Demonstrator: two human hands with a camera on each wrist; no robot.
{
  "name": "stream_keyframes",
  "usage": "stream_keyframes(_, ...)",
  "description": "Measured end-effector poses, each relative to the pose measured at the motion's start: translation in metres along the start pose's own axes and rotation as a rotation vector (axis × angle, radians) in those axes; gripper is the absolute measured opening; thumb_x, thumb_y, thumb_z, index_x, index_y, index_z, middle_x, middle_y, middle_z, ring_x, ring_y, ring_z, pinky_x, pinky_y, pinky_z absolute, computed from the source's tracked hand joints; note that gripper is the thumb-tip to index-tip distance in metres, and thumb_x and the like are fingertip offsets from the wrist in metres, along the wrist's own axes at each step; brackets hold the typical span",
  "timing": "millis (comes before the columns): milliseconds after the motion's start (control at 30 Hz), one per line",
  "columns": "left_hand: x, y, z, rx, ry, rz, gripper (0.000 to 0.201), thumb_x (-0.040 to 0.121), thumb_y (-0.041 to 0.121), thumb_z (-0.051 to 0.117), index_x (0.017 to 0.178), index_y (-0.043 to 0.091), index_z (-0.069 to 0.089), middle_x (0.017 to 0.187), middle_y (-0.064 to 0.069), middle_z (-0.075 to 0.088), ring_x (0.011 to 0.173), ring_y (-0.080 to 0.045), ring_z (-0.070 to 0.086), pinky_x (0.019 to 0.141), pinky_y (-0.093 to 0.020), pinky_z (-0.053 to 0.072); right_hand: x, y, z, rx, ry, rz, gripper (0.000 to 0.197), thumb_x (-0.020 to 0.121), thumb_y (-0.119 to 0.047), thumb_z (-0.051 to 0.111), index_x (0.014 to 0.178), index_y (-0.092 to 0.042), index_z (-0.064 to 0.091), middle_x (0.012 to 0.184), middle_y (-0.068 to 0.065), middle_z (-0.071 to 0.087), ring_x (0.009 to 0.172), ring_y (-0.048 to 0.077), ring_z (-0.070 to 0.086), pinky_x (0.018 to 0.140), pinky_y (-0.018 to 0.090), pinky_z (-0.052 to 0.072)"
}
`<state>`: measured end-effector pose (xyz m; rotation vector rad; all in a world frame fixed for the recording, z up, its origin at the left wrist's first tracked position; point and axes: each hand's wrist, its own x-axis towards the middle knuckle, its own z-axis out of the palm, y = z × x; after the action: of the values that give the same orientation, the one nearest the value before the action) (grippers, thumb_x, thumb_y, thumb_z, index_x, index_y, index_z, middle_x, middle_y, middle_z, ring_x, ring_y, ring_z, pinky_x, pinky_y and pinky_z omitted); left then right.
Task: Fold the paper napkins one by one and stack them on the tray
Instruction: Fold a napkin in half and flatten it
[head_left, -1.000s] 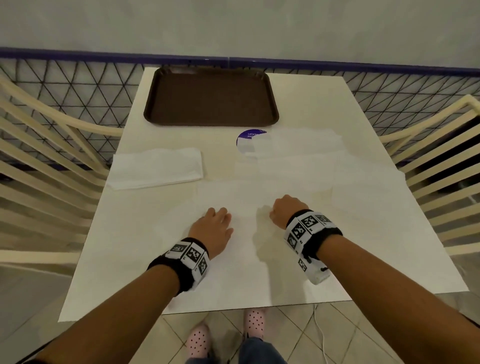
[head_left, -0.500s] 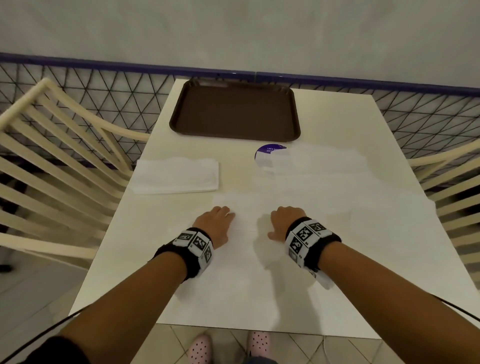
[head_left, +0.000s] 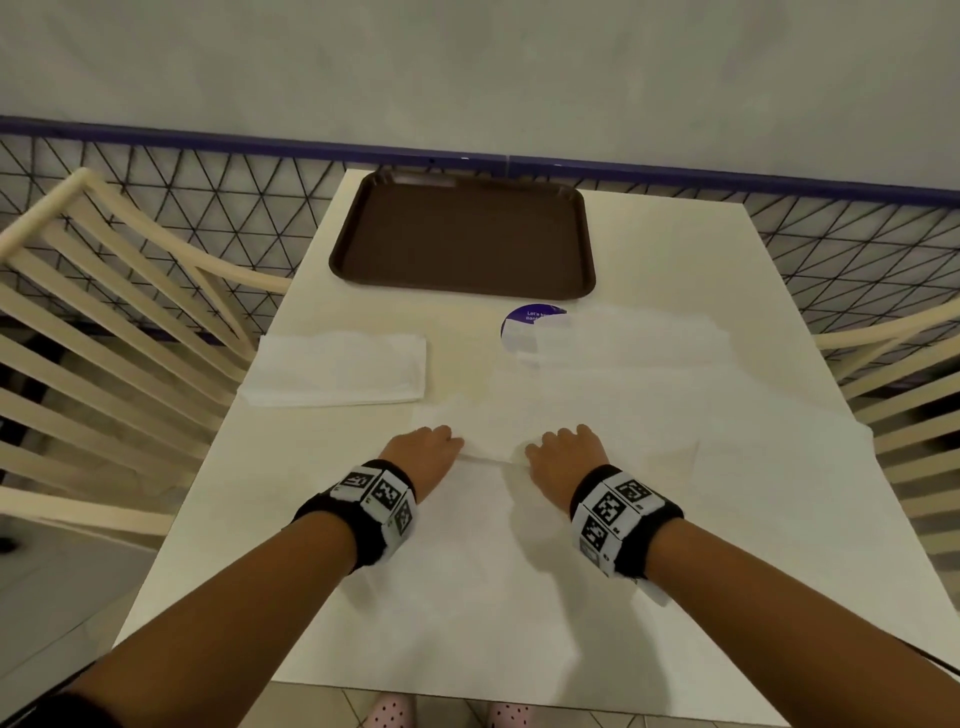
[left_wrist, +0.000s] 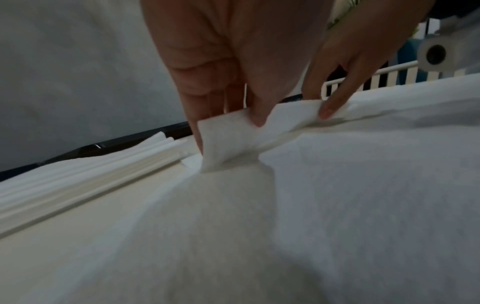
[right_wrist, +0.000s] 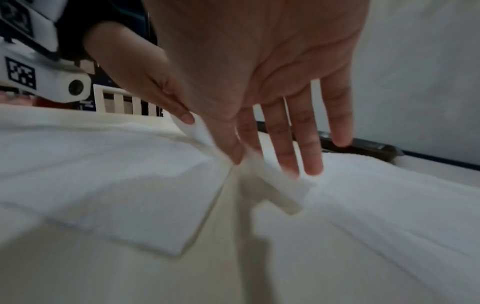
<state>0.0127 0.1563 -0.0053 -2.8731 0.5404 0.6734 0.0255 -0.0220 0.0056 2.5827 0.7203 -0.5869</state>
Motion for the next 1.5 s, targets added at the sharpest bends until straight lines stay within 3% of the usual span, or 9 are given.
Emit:
stream_keyframes(133, 0.001, -0.021, -0.019, -0.026, 0.159, -0.008, 0.048, 0.098, 0.005, 0.031, 0.144, 0.017, 0.029, 0.137, -0.008, 0.043, 0.121, -0.025, 0.048, 0.092, -0.035, 0.044, -0.001, 0.018, -0.034, 0.046, 0.331, 0.102, 0.019, 0.086, -0.02, 0.062, 0.103, -0.014, 0.066, 0.098, 0.007, 0.068, 0.092, 0.021, 0.066, 0.08, 0.03, 0.047)
stream_keyframes(267, 0.001, -0.058, -0.049, -0.031, 0.238, -0.076, 0.045, 0.101, 0.014, 0.03, 0.145, 0.023, 0.028, 0.143, -0.007, 0.042, 0.126, -0.026, 0.046, 0.1, -0.036, 0.04, 0.009, 0.028, -0.076, 0.109, 0.323, 0.076, 0.03, 0.1, -0.014, 0.033, 0.124, -0.014, 0.052, 0.115, 0.007, 0.064, 0.104, 0.028, 0.062, 0.085, 0.033, 0.046)
stream_keyframes(500, -0.022, -0.148, -0.091, 0.014, 0.352, -0.201, 0.045, 0.101, 0.008, 0.03, 0.143, 0.021, 0.033, 0.124, -0.015, 0.057, 0.111, -0.032, 0.055, 0.092, -0.041, 0.046, 0.049, -0.002, -0.157, 0.181, 0.377, 0.074, 0.039, 0.097, -0.001, 0.029, 0.133, -0.008, 0.043, 0.125, 0.014, 0.055, 0.114, 0.034, 0.056, 0.087, 0.041, 0.046)
stream_keyframes(600, -0.035, -0.176, -0.084, -0.011, 0.367, -0.238, 0.053, 0.096, -0.006, 0.03, 0.143, 0.018, 0.033, 0.136, -0.015, 0.05, 0.125, -0.032, 0.045, 0.102, -0.043, 0.04, 0.066, -0.023, -0.174, 0.263, 0.375, 0.046, 0.046, 0.095, 0.002, 0.03, 0.14, -0.011, 0.035, 0.137, 0.011, 0.046, 0.119, 0.032, 0.052, 0.091, 0.04, 0.045)
stream_keyframes(733, -0.046, -0.191, -0.048, -0.077, 0.314, -0.228, 0.068, 0.09, -0.016, 0.027, 0.149, 0.017, 0.018, 0.155, -0.004, 0.021, 0.142, -0.024, 0.021, 0.114, -0.035, 0.024, 0.086, -0.05, -0.162, 0.289, 0.365, 0.006, 0.054, 0.094, 0.004, 0.03, 0.145, -0.013, 0.027, 0.153, 0.005, 0.026, 0.126, 0.031, 0.046, 0.099, 0.041, 0.041)
stream_keyframes(900, -0.033, -0.193, 0.004, -0.114, 0.188, -0.186, 0.067, 0.092, -0.012, 0.029, 0.15, 0.014, 0.006, 0.158, -0.002, 0.005, 0.145, -0.019, 0.014, 0.115, -0.028, 0.018, 0.102, -0.082, -0.123, 0.286, 0.203, -0.079, 0.057, 0.096, 0.003, 0.023, 0.15, -0.013, 0.011, 0.158, 0.003, 0.007, 0.143, 0.023, 0.019, 0.118, 0.034, 0.015)
stream_keyframes(1000, -0.027, -0.194, 0.025, -0.062, 0.114, -0.167, 0.062, 0.095, -0.008, 0.024, 0.149, 0.013, 0.004, 0.158, -0.003, 0.0, 0.145, -0.02, 0.01, 0.116, -0.027, 0.011, 0.108, -0.095, -0.1, 0.319, 0.107, -0.112, 0.06, 0.095, 0.005, 0.024, 0.15, -0.013, 0.008, 0.159, 0.002, 0.003, 0.146, 0.019, 0.011, 0.119, 0.033, 0.012)
stream_keyframes(1267, -0.024, -0.203, 0.047, -0.086, 0.113, -0.169, 0.053, 0.099, 0.003, 0.026, 0.149, 0.012, 0.012, 0.157, -0.003, 0.008, 0.144, -0.019, 0.016, 0.115, -0.028, 0.016, 0.115, -0.098, -0.075, 0.453, 0.014, -0.099, 0.067, 0.093, 0.012, 0.022, 0.151, -0.018, 0.004, 0.159, -0.002, -0.004, 0.148, 0.015, 0.002, 0.12, 0.032, 0.009)
stream_keyframes(1500, -0.025, -0.189, 0.044, -0.147, 0.28, -0.182, 0.051, 0.097, 0.031, 0.036, 0.144, 0.011, 0.032, 0.153, -0.005, 0.026, 0.142, -0.022, 0.023, 0.118, -0.037, 0.014, 0.086, -0.073, -0.061, 0.522, 0.039, 0.083, 0.05, 0.103, -0.018, 0.023, 0.15, -0.012, 0.01, 0.159, 0.005, 0.003, 0.147, 0.018, 0.007, 0.119, 0.031, 0.007)
